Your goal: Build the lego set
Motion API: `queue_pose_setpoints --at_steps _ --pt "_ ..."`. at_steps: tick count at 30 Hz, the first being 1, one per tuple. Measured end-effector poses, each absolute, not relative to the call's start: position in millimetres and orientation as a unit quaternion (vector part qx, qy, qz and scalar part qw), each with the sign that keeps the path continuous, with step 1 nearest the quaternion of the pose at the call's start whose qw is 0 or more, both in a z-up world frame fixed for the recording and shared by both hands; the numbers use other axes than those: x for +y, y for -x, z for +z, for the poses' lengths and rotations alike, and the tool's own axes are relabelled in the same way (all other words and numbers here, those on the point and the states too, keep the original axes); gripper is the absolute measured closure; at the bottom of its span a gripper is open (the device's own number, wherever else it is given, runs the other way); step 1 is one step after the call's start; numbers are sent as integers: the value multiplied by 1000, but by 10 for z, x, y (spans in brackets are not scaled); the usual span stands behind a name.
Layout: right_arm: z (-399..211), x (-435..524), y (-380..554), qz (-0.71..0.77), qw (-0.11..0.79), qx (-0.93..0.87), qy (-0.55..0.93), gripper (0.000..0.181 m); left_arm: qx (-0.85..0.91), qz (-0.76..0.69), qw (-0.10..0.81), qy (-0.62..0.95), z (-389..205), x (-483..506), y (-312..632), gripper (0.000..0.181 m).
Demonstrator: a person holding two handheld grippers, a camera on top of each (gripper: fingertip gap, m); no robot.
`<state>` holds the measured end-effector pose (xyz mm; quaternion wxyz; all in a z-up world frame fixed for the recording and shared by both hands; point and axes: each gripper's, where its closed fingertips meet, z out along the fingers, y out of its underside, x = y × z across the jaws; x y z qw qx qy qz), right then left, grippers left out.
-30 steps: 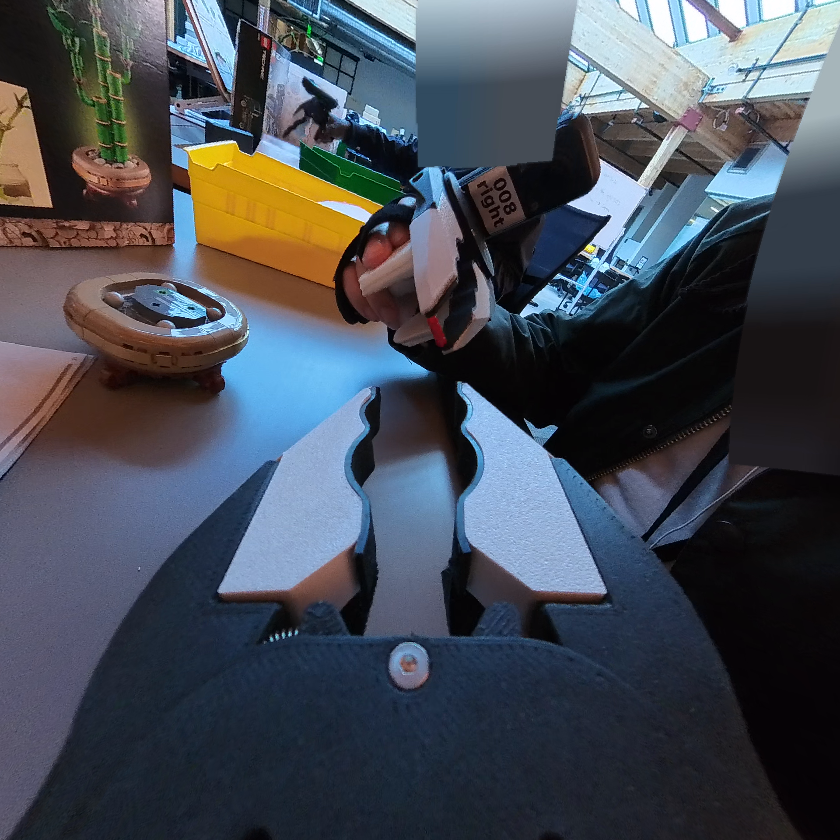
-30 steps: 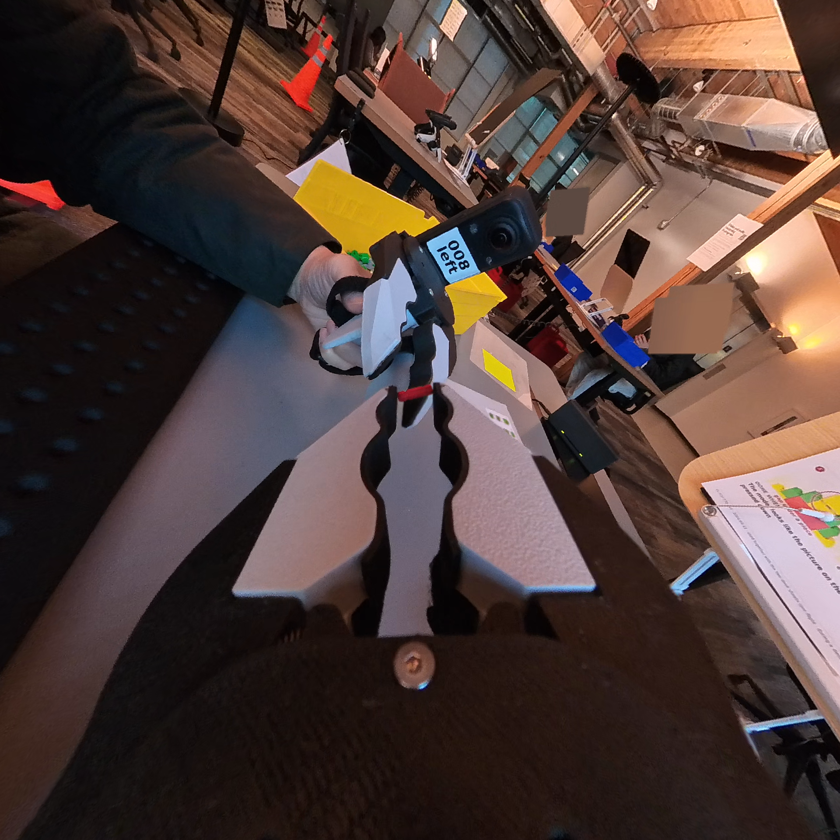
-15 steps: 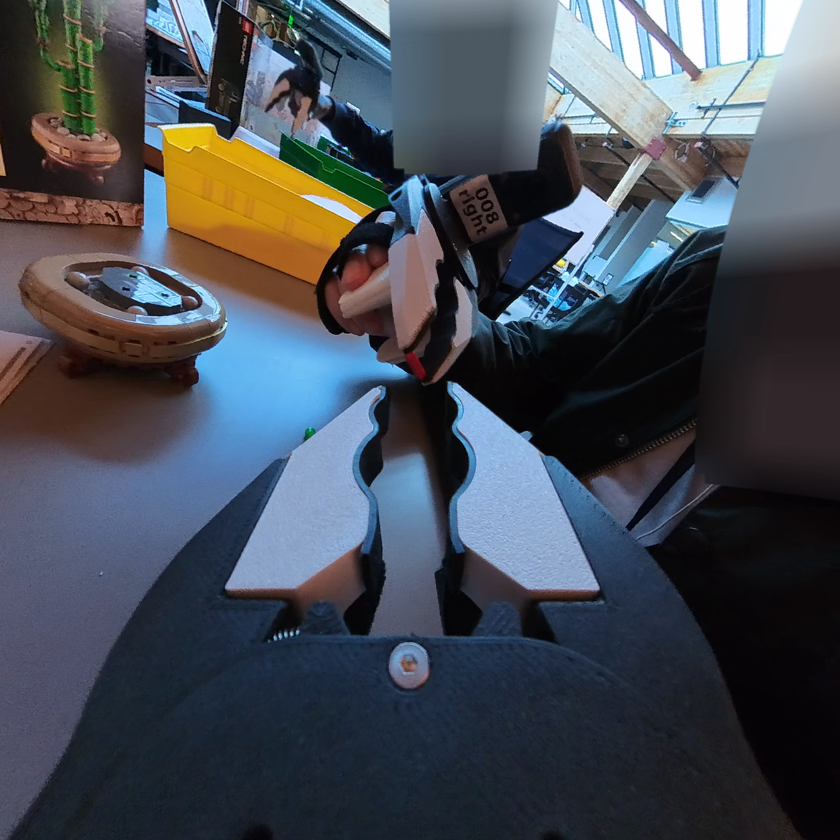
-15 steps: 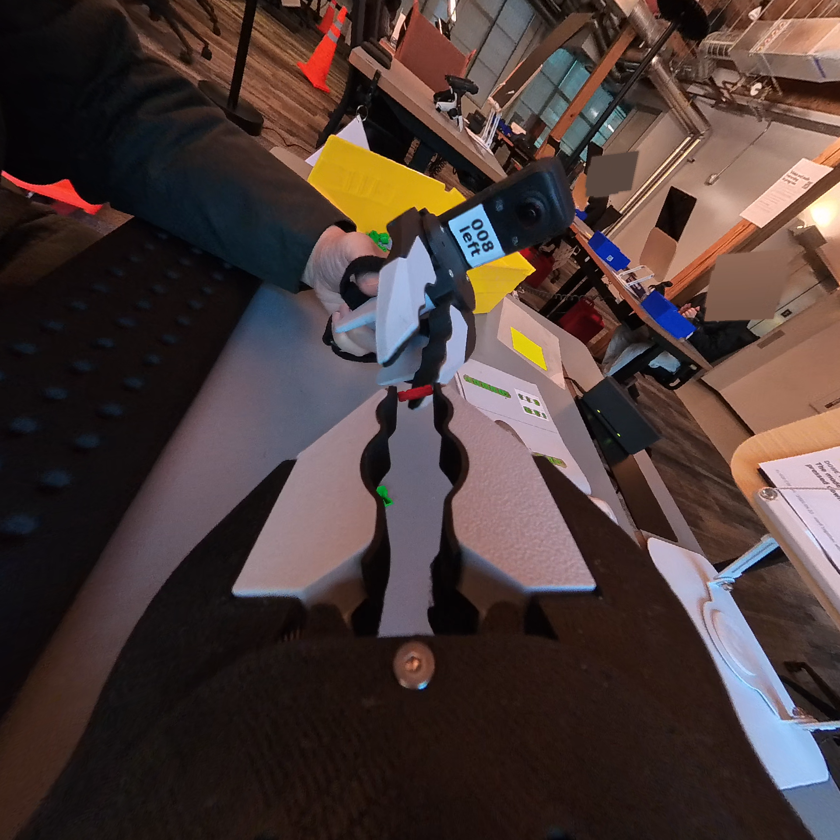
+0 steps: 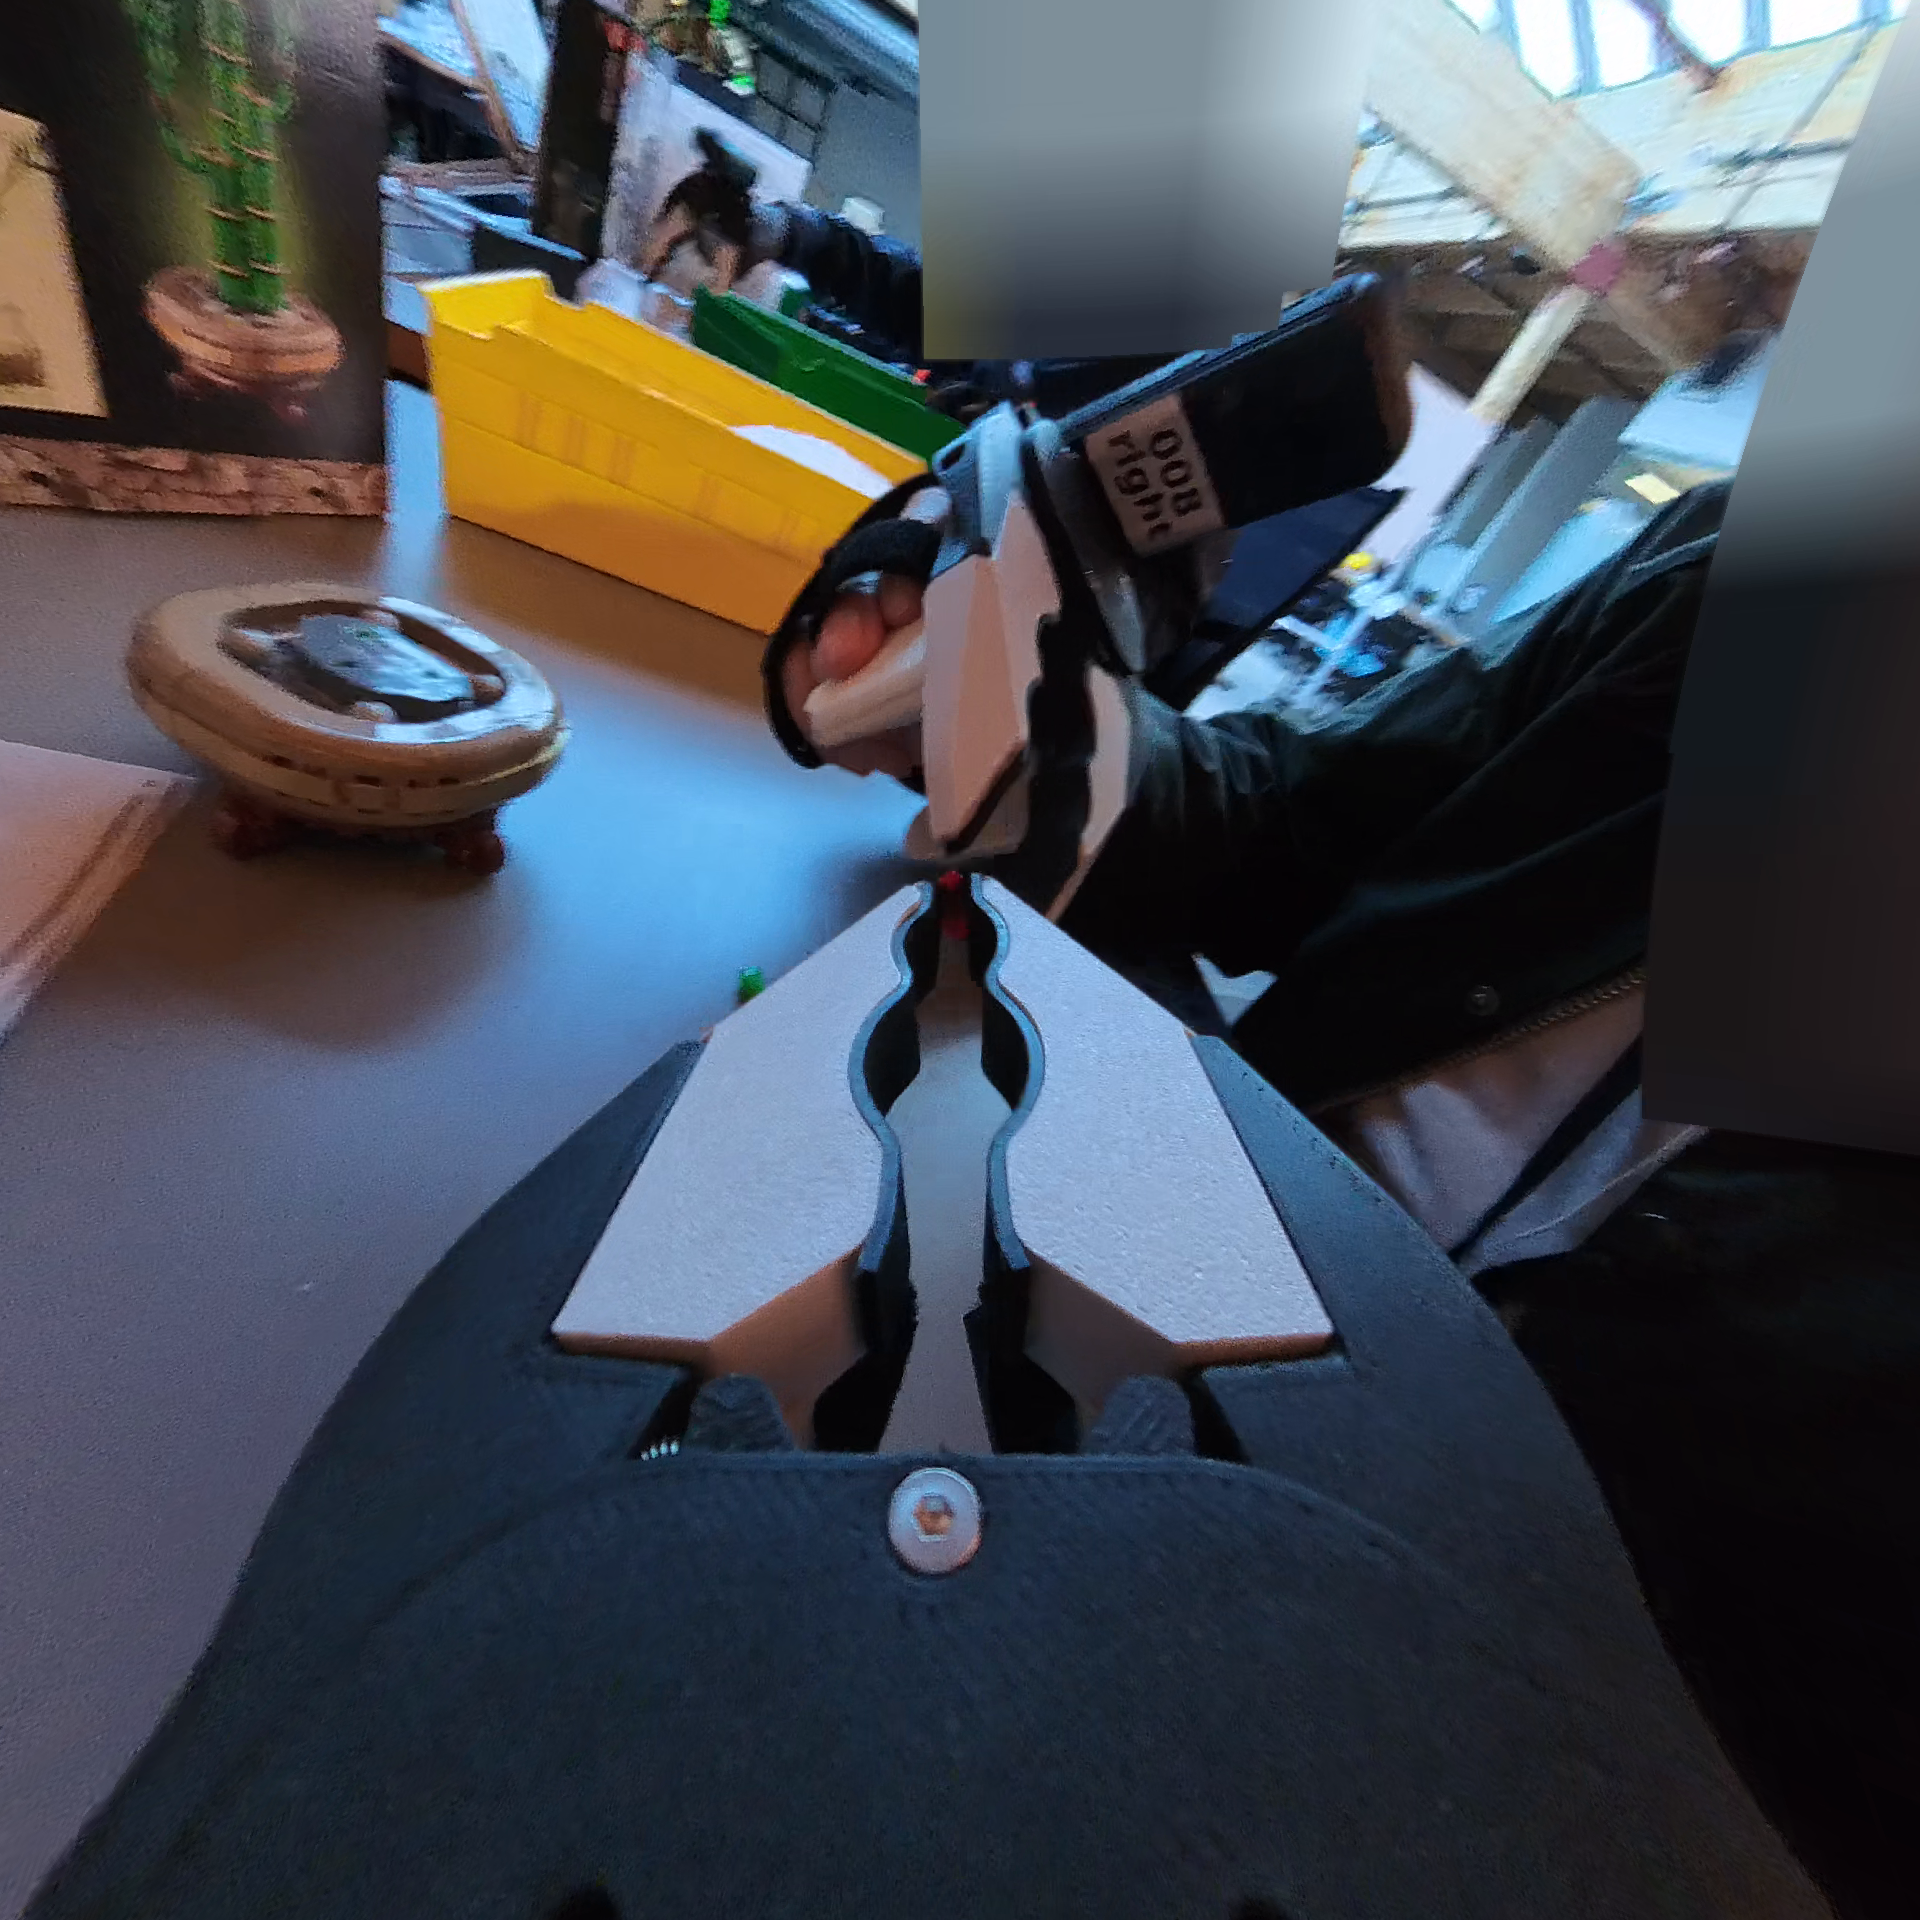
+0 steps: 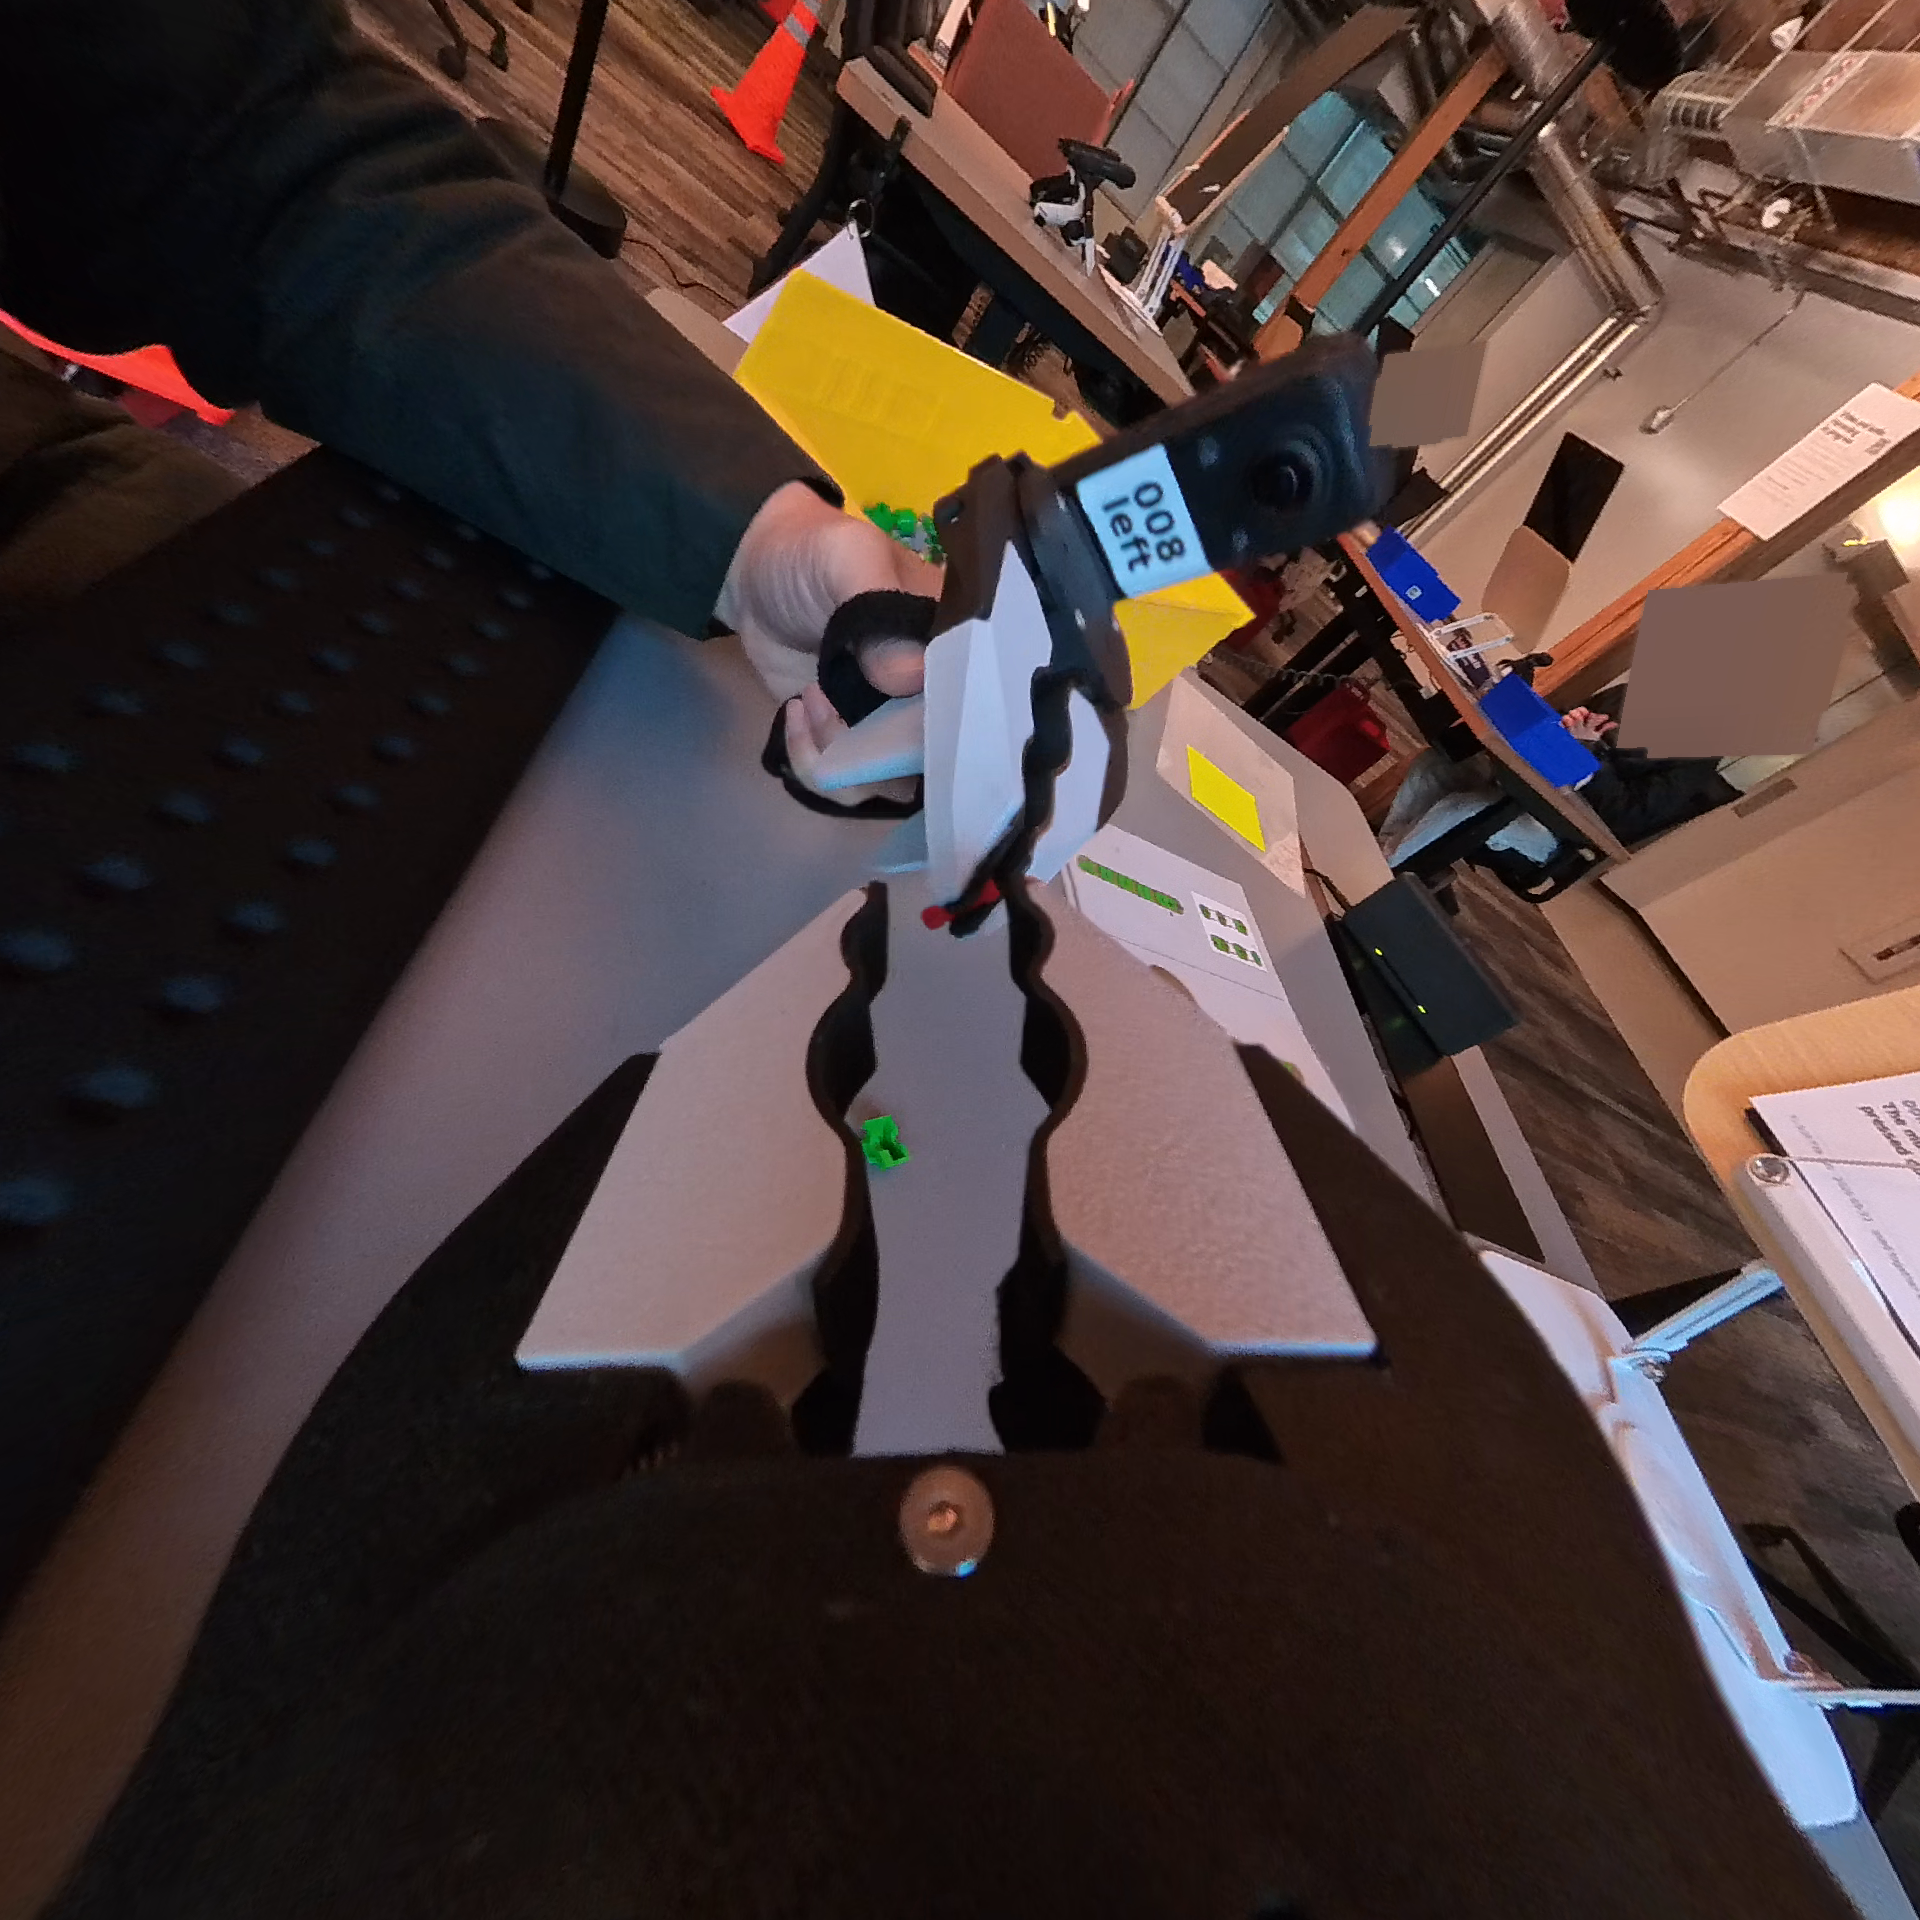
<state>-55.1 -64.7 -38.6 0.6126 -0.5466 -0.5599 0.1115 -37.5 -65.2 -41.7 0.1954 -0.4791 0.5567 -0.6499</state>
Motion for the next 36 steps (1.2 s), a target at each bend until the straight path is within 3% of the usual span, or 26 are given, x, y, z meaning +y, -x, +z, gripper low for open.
queue_pose_setpoints --at_steps 3,6,9,11,14,20,22,23,27,31,33,36 --pt "-382 -598 494 117 612 -546 560 155 579 -556 281 526 -404 -311 484 178" --pt "-486 -505 428 119 592 -533 592 153 578 -298 415 637 -426 513 1011 178" --pt "-714 -395 403 130 552 -524 636 153 491 -39 424 761 -546 1200 2107 178" --pt "-956 -287 374 137 509 -509 680 153 391 6 410 824 -631 1439 2685 179" --pt "-1319 -201 364 154 437 -503 730 153 286 -28 324 901 -944 1535 3119 179" --pt "-1461 -160 356 165 407 -491 752 152 214 -62 317 922 -1043 1596 3268 178" --pt "-1480 -141 336 164 405 -486 757 152 203 -46 313 927 -1097 1638 3322 149" --pt "-1481 -132 331 165 405 -483 759 152 197 -42 318 927 -1089 1660 3339 144" --pt "-1466 -108 306 167 408 -476 761 151 167 -113 431 879 -637 1786 3130 149" --pt "-1469 -101 305 183 406 -468 763 151 235 -378 609 656 474 1261 2147 160" --pt "-1495 -103 303 183 400 -470 765 151 302 -488 579 578 622 760 1634 165" --pt "-1520 -105 327 192 395 -468 767 154 378 -587 423 578 255 278 1004 158"
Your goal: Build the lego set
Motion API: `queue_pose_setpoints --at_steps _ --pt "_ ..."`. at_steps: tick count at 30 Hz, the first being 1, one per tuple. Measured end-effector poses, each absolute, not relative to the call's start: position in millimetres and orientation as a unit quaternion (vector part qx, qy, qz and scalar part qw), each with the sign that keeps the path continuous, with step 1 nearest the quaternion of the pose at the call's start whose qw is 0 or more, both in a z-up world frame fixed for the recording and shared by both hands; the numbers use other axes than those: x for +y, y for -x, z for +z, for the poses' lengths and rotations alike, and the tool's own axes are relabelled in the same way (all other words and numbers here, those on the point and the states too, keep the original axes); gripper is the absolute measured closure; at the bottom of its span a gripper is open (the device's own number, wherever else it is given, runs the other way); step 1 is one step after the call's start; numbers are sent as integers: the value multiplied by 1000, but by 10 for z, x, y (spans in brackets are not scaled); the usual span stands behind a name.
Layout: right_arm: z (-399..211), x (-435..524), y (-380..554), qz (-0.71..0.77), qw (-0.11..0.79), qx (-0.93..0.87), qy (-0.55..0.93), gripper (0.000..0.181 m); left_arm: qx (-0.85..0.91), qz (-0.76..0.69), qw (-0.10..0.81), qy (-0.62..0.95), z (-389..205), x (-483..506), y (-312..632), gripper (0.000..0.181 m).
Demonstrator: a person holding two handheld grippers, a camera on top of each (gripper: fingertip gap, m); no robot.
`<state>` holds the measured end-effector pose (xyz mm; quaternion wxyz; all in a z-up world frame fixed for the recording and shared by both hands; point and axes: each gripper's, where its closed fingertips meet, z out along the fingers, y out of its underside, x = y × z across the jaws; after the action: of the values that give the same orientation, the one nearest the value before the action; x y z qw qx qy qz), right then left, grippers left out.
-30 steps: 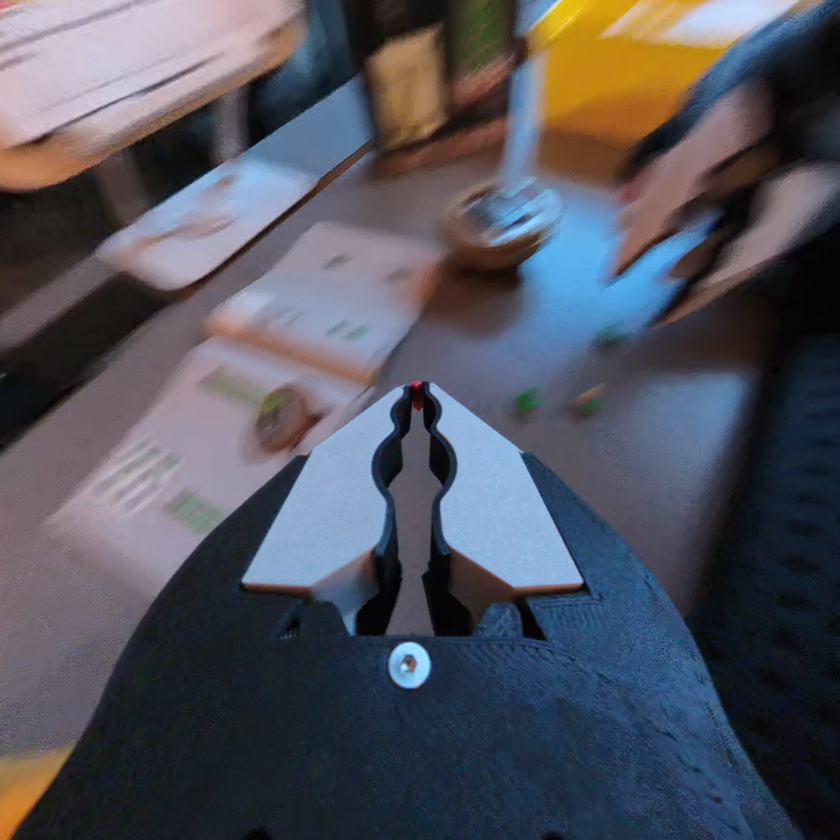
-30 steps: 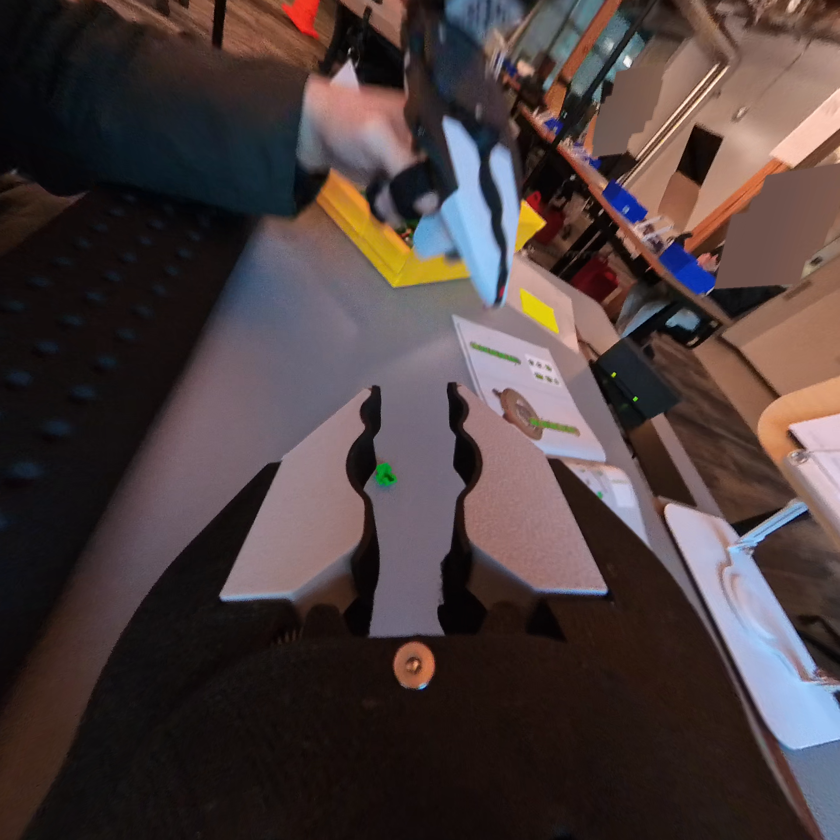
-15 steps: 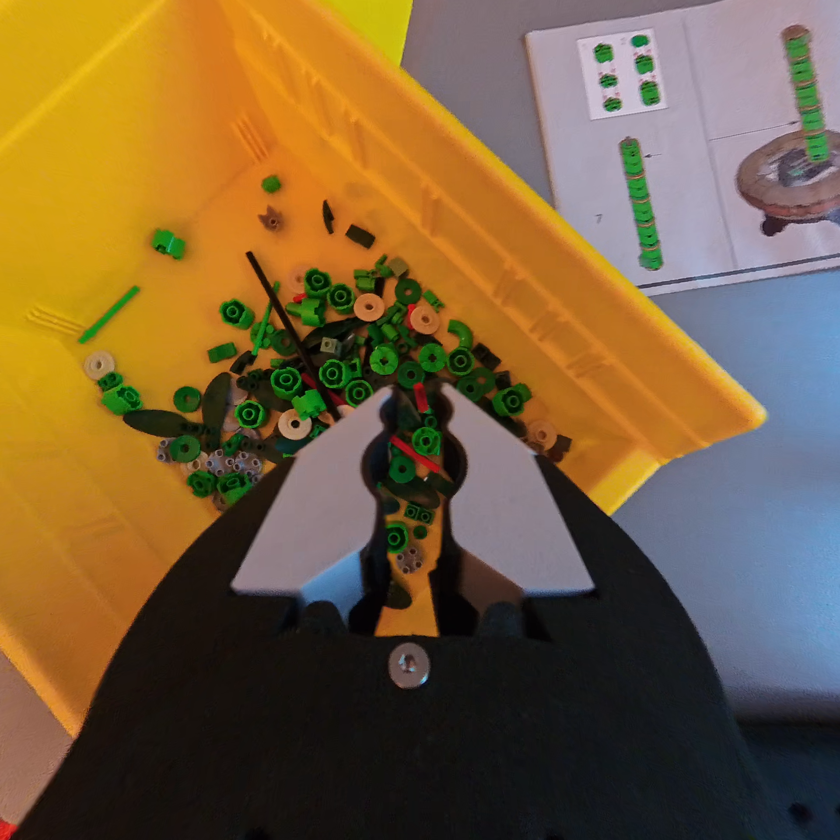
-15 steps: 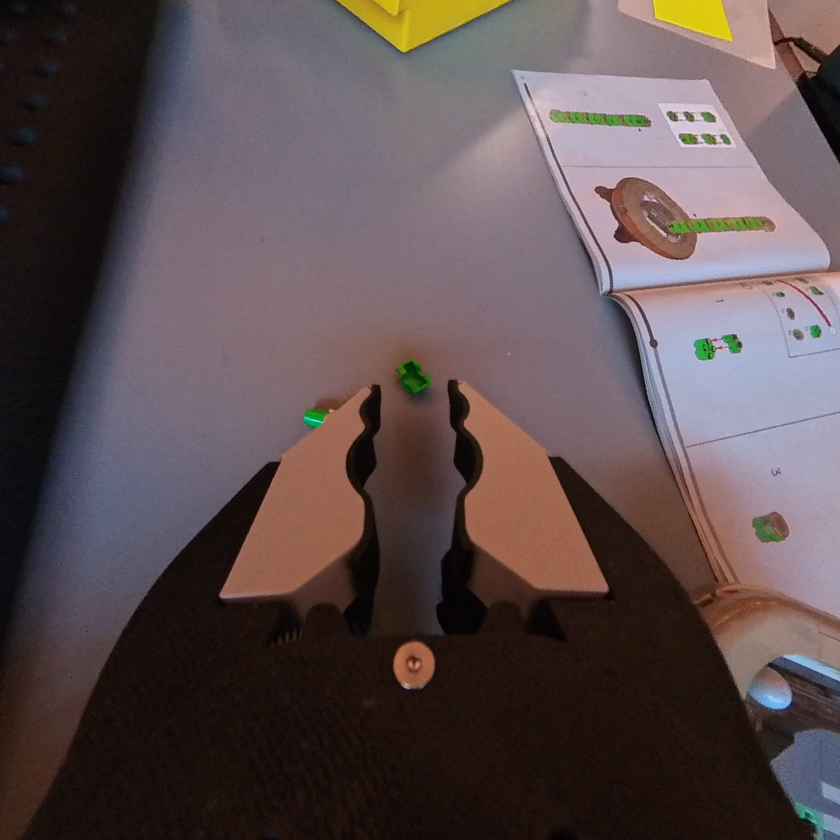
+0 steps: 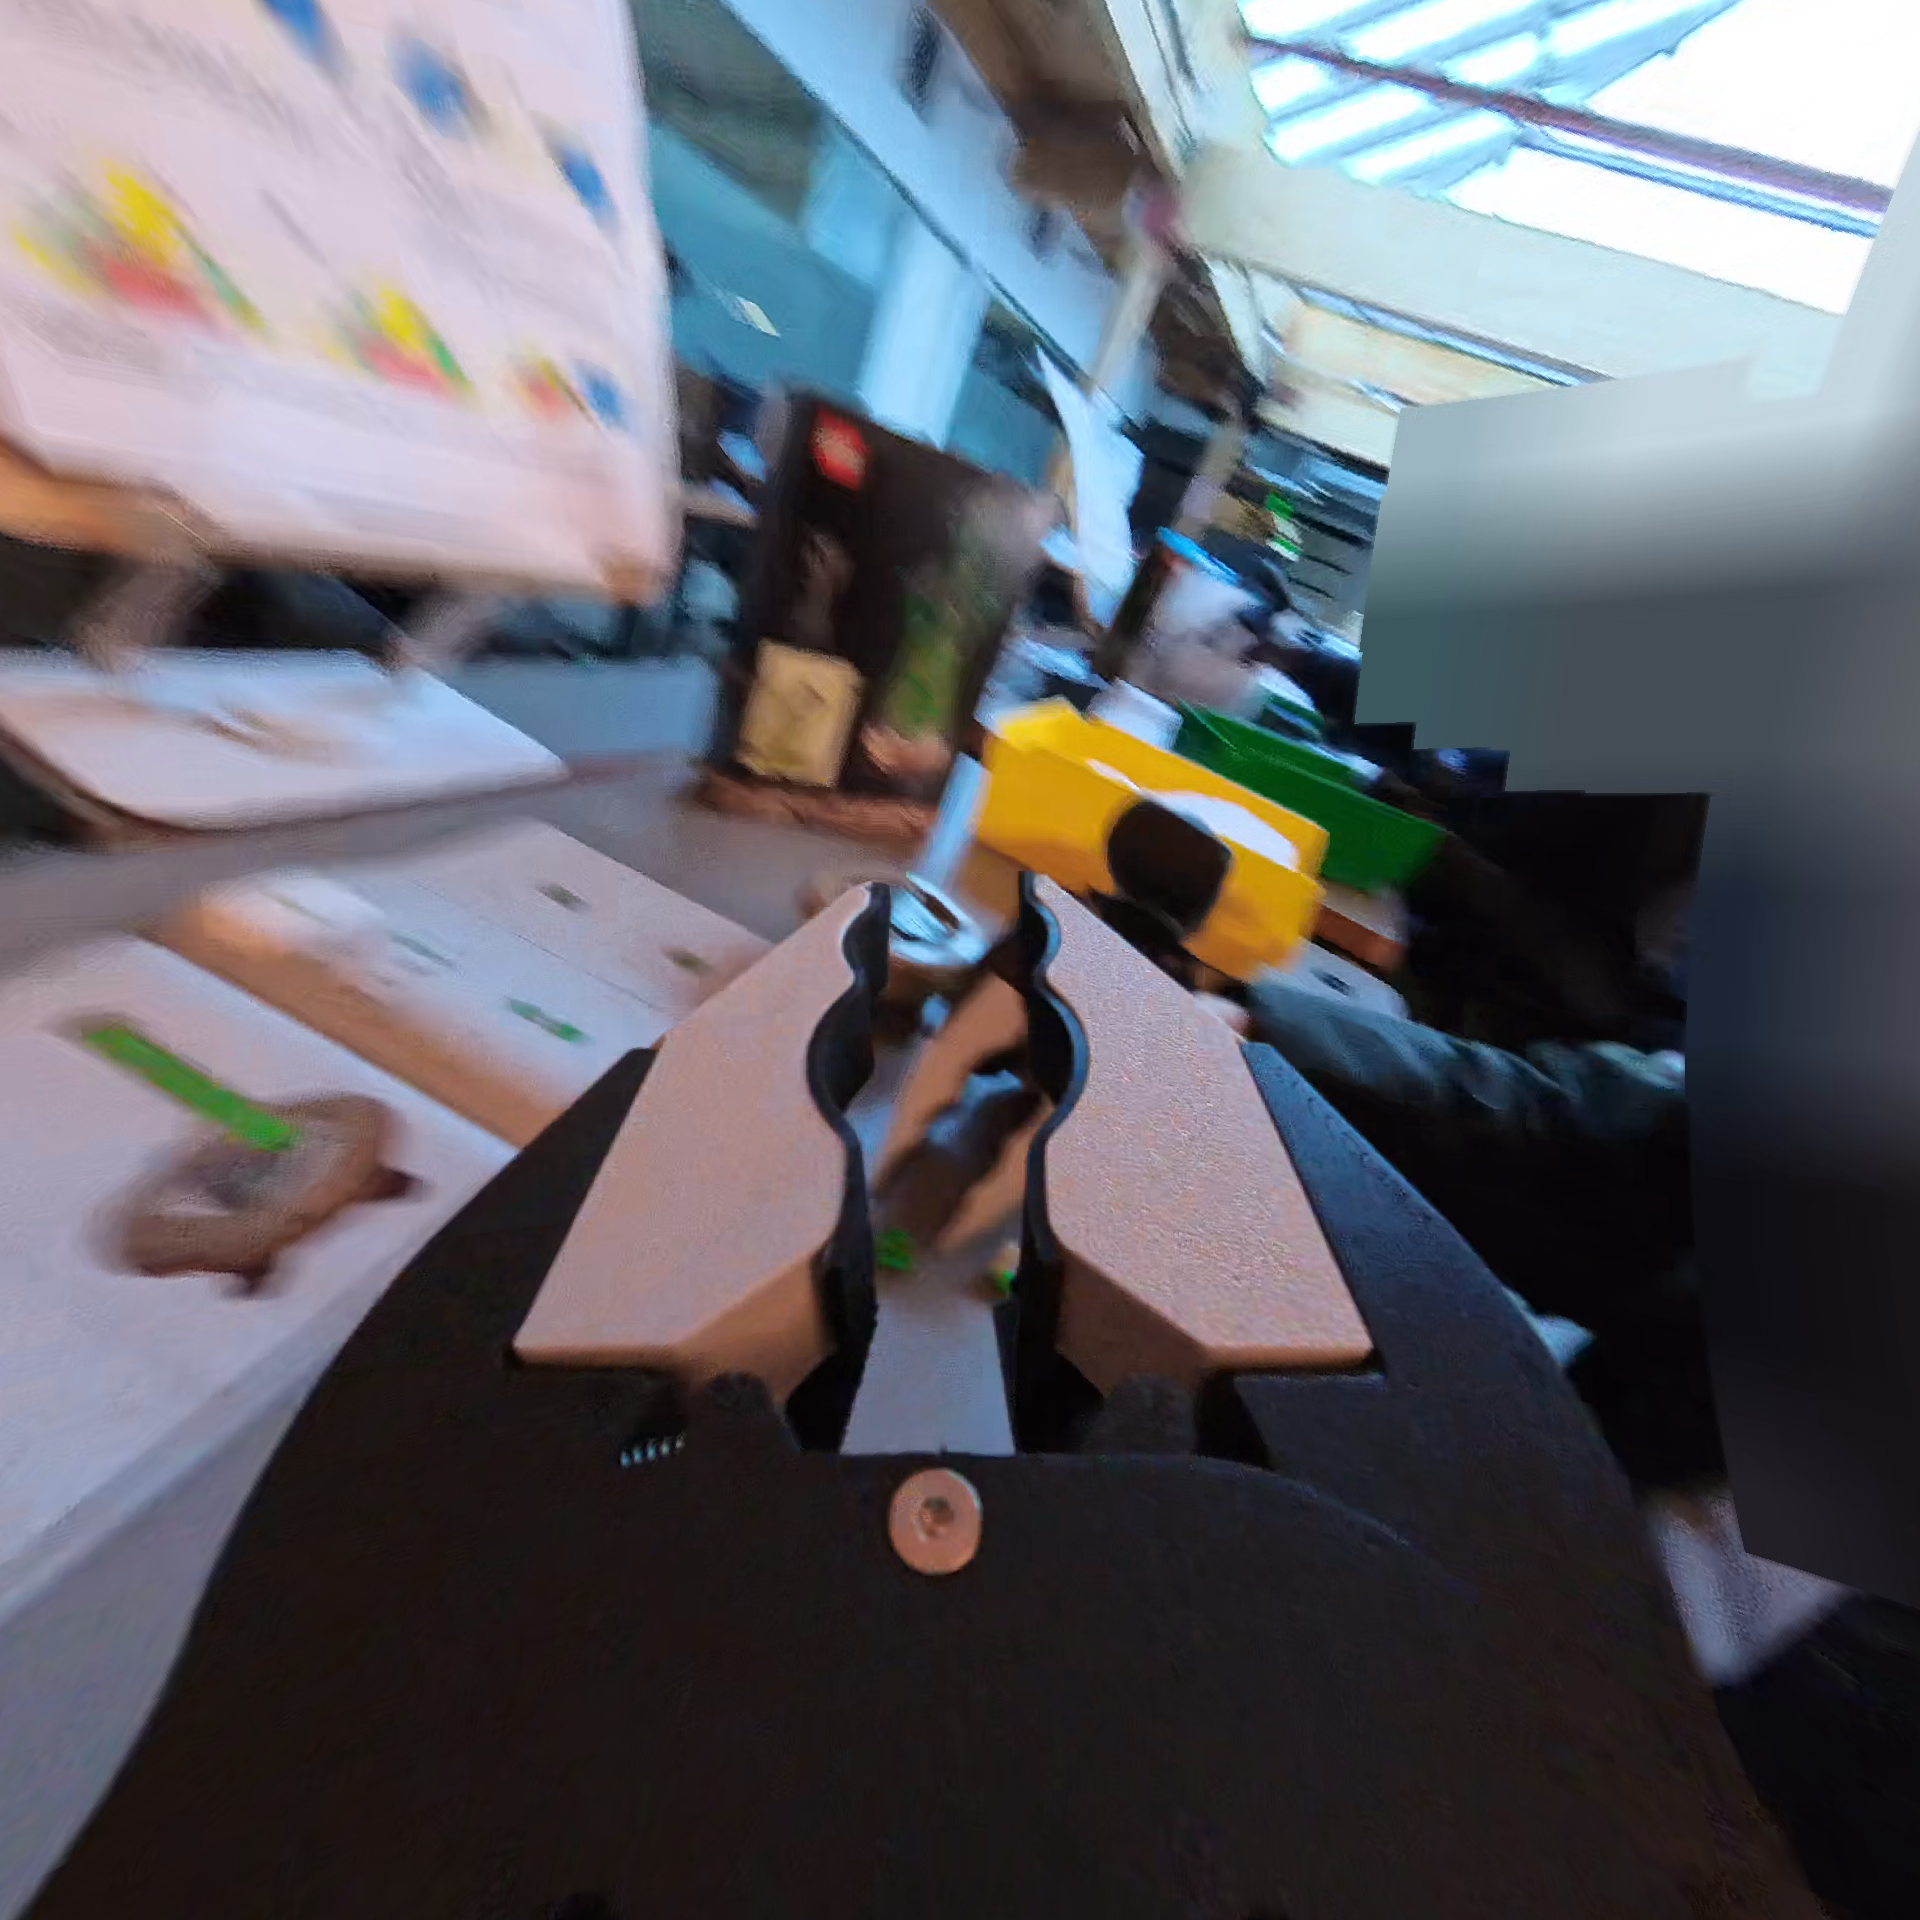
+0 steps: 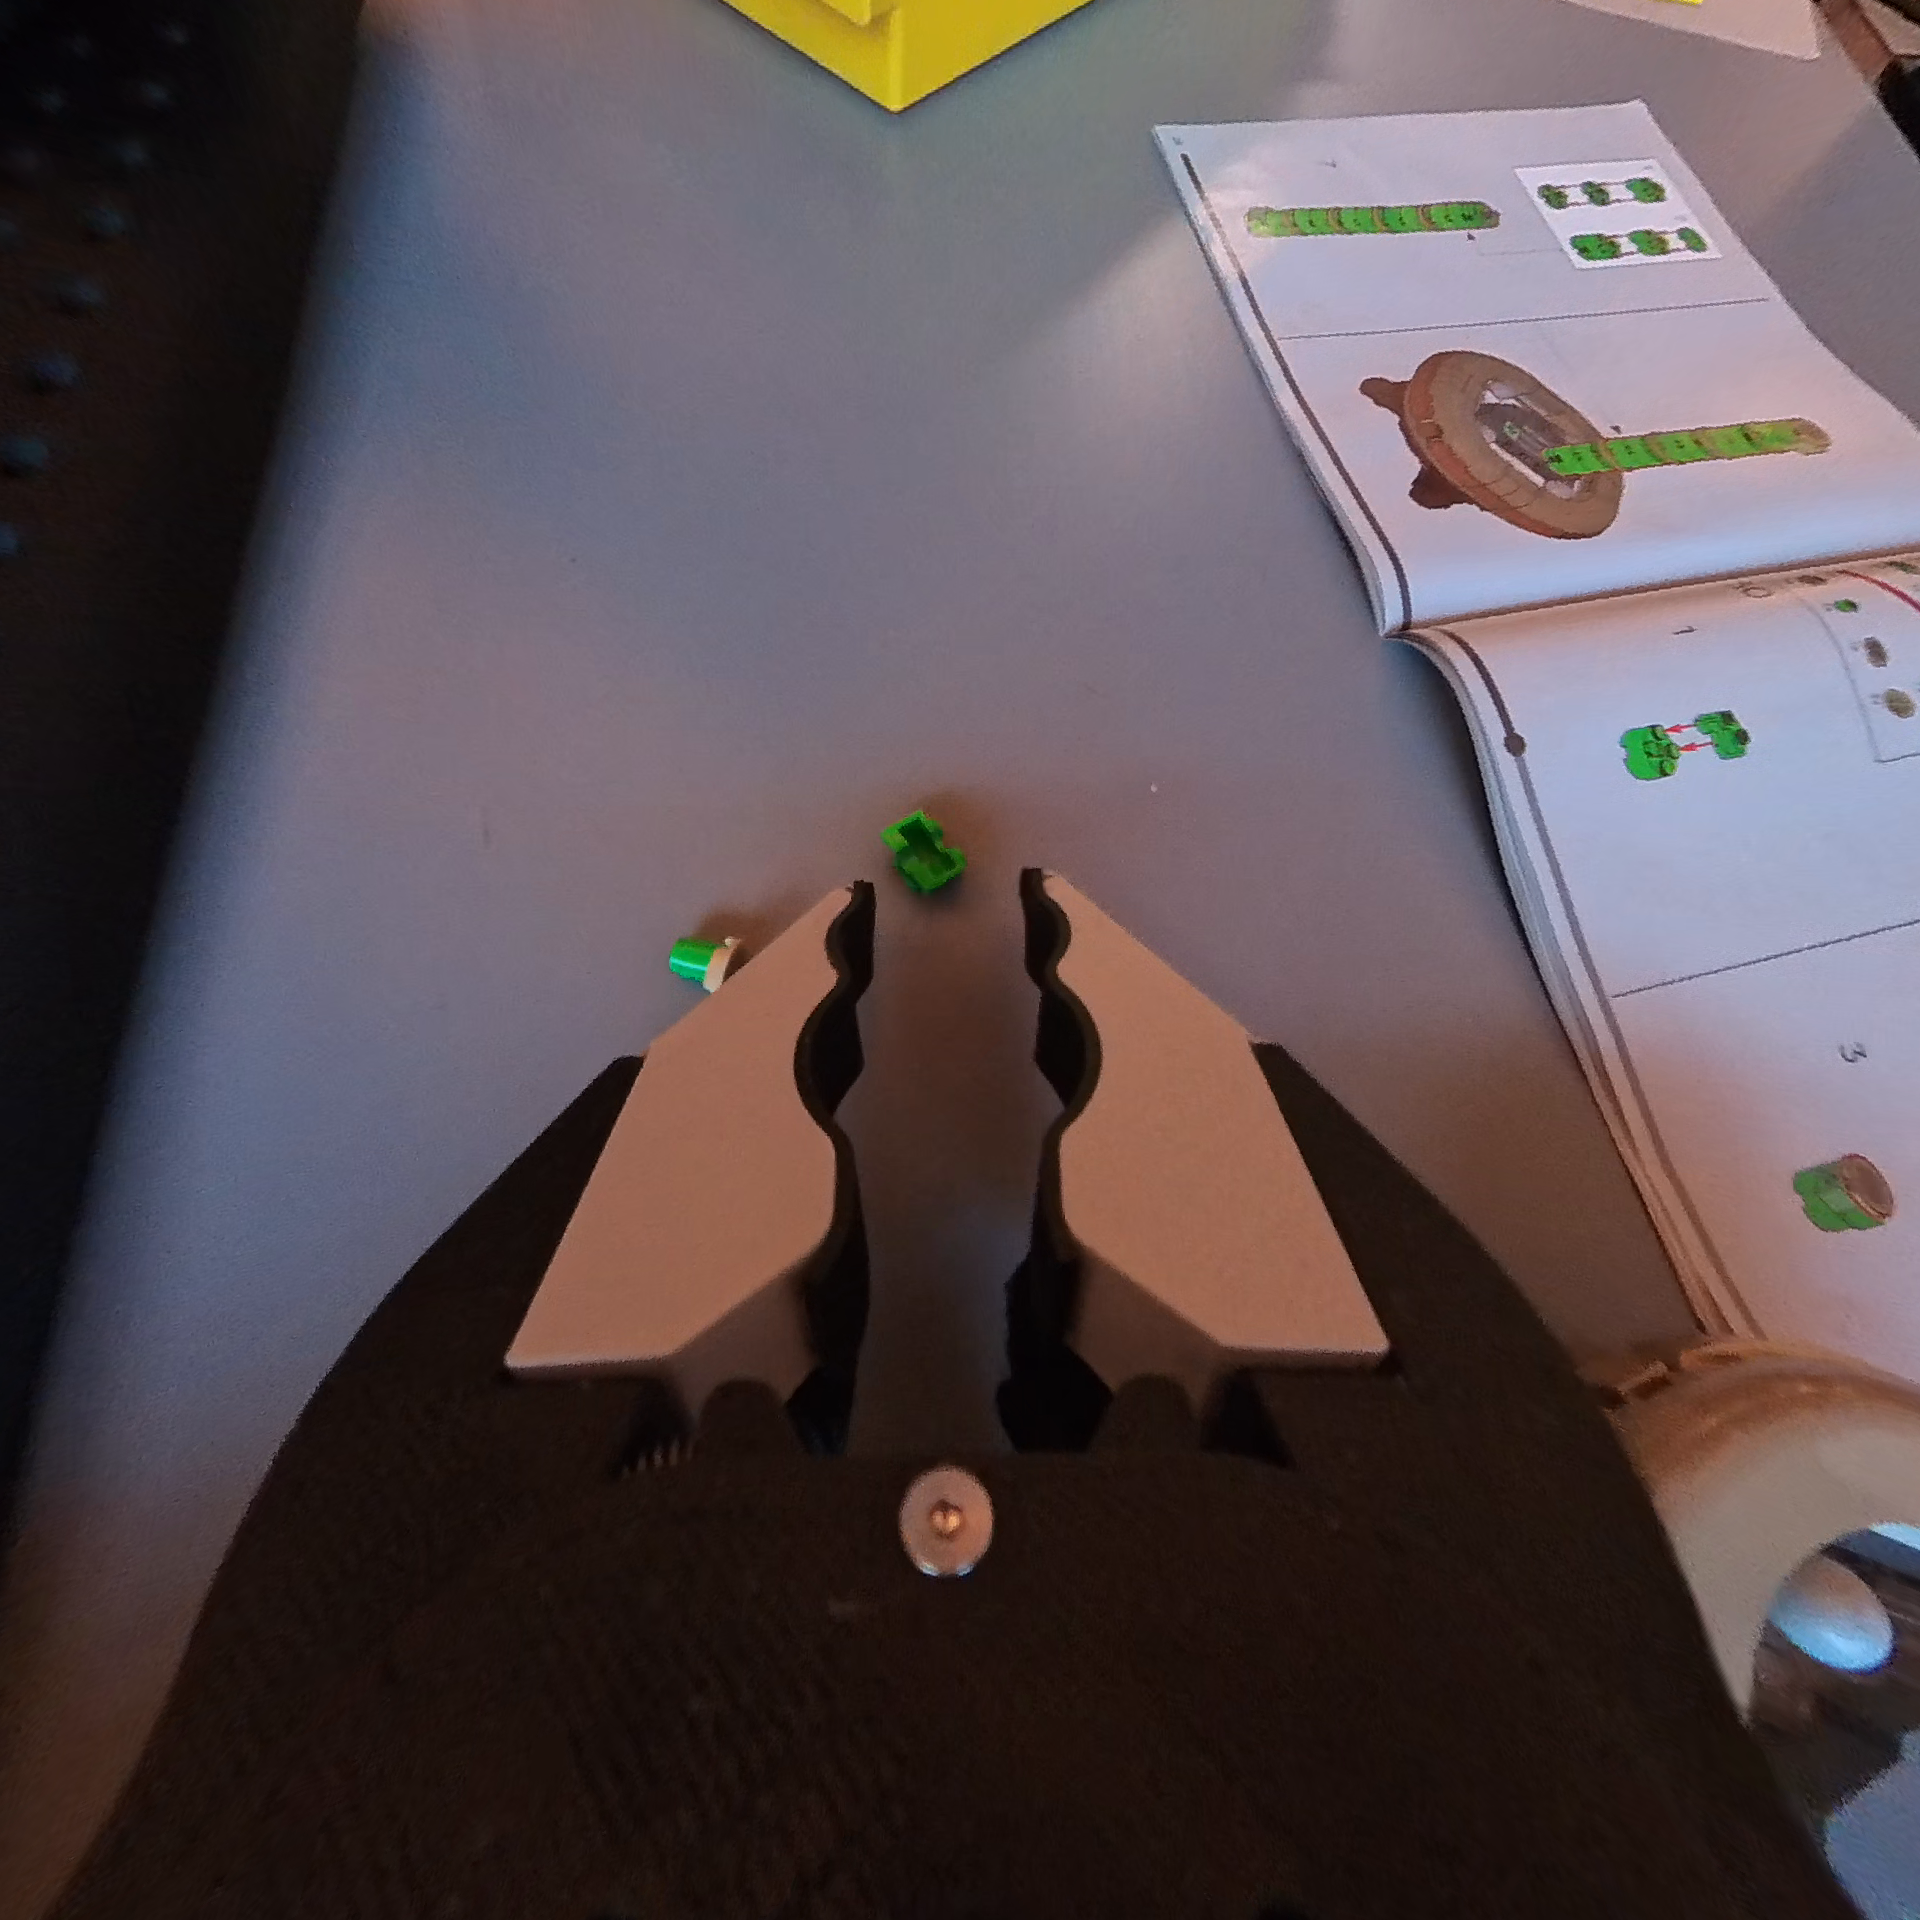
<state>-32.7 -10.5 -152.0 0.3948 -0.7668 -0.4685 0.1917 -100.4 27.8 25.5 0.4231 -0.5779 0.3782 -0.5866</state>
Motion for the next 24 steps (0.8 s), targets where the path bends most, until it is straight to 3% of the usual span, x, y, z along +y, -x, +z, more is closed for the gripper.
queue_pose_setpoints --at_steps 3,7,9,16,24 --pt "-1556 -106 349 198 386 -468 770 161 393 -636 298 593 -128 73 678 159" --pt "-1584 -109 366 202 375 -468 774 169 439 -603 238 622 -542 -7 467 159" --pt "-1587 -160 393 212 368 -477 770 181 465 -583 228 626 -672 -49 414 160" --pt "-1595 -263 471 221 355 -494 762 181 542 -468 251 651 -1057 19 451 160" --pt "-1555 -240 534 269 342 -435 788 159 555 -443 242 661 -1148 18 484 161"
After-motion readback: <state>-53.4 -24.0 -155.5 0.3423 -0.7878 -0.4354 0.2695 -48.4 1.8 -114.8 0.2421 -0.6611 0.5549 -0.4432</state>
